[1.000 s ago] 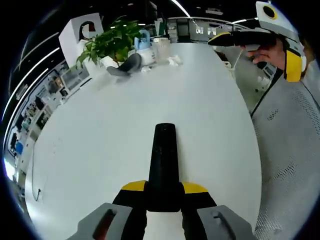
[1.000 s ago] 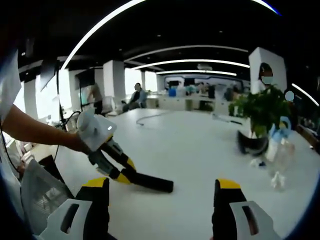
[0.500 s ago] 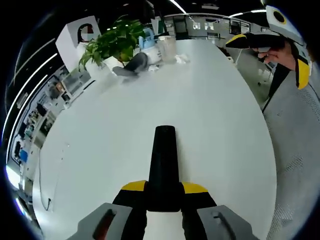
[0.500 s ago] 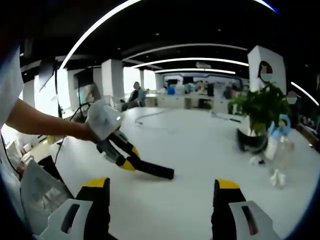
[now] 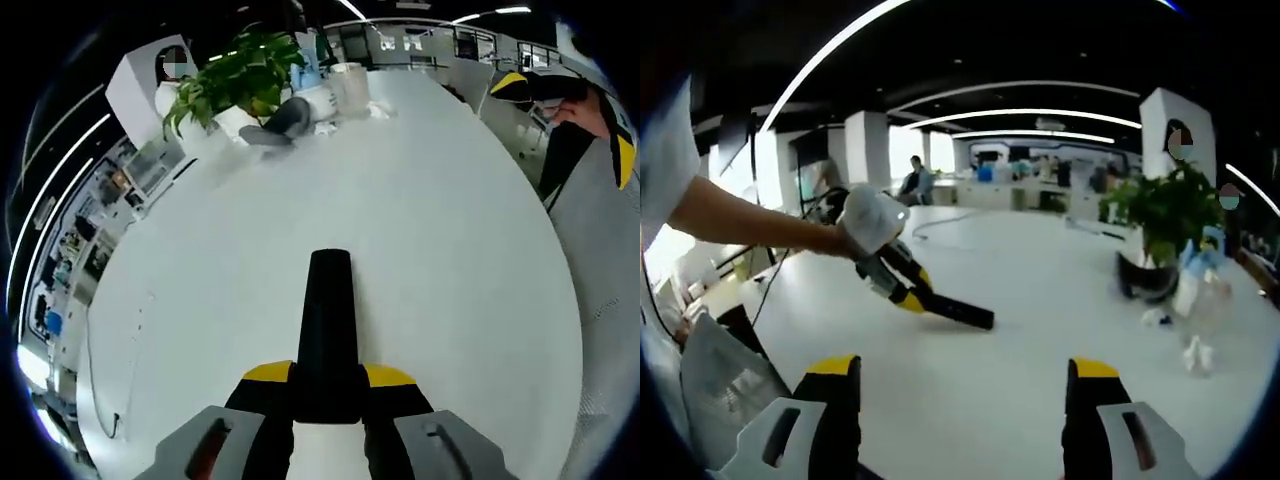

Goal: Press the specified remote control buttons in sequence, fully releasing each button before pressing the next.

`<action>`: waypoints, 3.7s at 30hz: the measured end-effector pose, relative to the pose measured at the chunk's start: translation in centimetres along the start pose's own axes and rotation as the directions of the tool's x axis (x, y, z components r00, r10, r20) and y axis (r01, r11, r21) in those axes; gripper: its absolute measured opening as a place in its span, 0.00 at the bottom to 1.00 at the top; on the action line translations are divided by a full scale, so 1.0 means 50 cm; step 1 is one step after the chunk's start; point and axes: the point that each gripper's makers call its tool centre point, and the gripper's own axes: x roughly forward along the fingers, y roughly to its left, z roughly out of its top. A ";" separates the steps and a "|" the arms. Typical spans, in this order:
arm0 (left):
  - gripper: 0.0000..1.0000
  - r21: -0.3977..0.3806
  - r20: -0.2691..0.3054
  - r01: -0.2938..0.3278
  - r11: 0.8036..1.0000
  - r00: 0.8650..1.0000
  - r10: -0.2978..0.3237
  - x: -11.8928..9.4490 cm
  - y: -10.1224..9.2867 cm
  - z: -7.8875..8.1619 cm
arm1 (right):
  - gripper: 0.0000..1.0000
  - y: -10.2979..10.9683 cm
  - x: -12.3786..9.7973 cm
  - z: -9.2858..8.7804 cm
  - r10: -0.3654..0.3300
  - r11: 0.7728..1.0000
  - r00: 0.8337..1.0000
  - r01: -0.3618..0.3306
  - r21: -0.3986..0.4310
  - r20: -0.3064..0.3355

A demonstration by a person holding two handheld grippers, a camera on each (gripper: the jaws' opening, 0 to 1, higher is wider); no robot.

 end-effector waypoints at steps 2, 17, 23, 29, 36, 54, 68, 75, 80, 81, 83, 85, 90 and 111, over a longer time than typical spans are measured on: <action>0.24 0.017 -0.003 0.000 1.000 1.000 0.000 0.005 0.011 -0.001 | 0.83 -0.001 0.001 -0.002 0.000 1.000 1.000 0.000 0.005 -0.005; 0.24 0.089 -0.050 -0.009 0.996 0.999 0.013 0.028 0.114 -0.006 | 0.82 -0.001 0.002 -0.011 0.001 1.000 1.000 0.000 0.008 -0.029; 0.24 0.114 -0.066 -0.006 0.993 0.998 0.013 0.038 0.148 -0.011 | 0.82 -0.007 0.003 -0.016 -0.008 1.000 0.999 0.009 0.021 -0.039; 0.24 0.127 -0.076 -0.016 0.992 0.997 0.026 0.046 0.185 -0.017 | 0.82 -0.007 0.004 -0.020 -0.013 1.000 0.998 0.015 0.020 -0.054; 0.24 0.157 -0.126 0.006 0.988 0.992 0.014 0.071 0.214 -0.042 | 0.81 -0.008 0.006 -0.026 -0.015 1.000 0.997 0.017 0.020 -0.069; 0.24 0.177 -0.180 0.109 0.978 0.981 -0.076 0.093 0.227 -0.064 | 0.80 -0.007 0.011 -0.044 -0.011 1.000 0.993 0.015 0.027 -0.114; 0.25 0.154 -0.139 0.098 0.983 0.987 -0.077 0.086 0.222 -0.062 | 0.80 -0.001 0.010 -0.045 0.003 1.000 0.993 0.000 0.024 -0.118; 0.28 0.067 -0.095 0.029 0.997 0.995 -0.022 0.080 0.235 -0.065 | 0.80 -0.003 0.008 -0.040 -0.001 1.000 0.994 0.004 0.027 -0.105; 0.35 -0.048 -0.077 -0.043 0.998 0.996 0.039 0.075 0.251 -0.072 | 0.82 0.001 0.007 -0.036 0.008 1.000 0.995 -0.005 0.025 -0.095; 0.37 -0.075 -0.068 -0.058 0.995 0.996 0.053 0.074 0.255 -0.073 | 0.84 0.010 0.006 -0.024 0.032 0.999 0.997 -0.029 0.040 -0.064; 0.42 -0.120 -0.052 -0.099 0.988 0.994 0.094 0.071 0.265 -0.077 | 0.87 0.013 0.004 -0.020 0.041 0.998 0.998 -0.038 0.041 -0.052; 0.43 -0.176 -0.040 -0.107 0.979 0.994 0.102 0.069 0.263 -0.083 | 0.89 0.014 0.006 -0.019 0.040 0.999 0.998 -0.038 0.038 -0.051; 0.53 -0.310 -0.021 -0.148 0.939 0.989 0.149 0.062 0.270 -0.094 | 0.90 0.009 0.005 -0.016 0.023 0.999 0.999 -0.022 0.025 -0.043; 0.87 -0.693 0.271 -0.165 0.702 0.842 0.466 -0.092 0.223 -0.044 | 0.99 0.013 0.008 -0.011 0.027 1.000 0.999 -0.027 -0.005 -0.030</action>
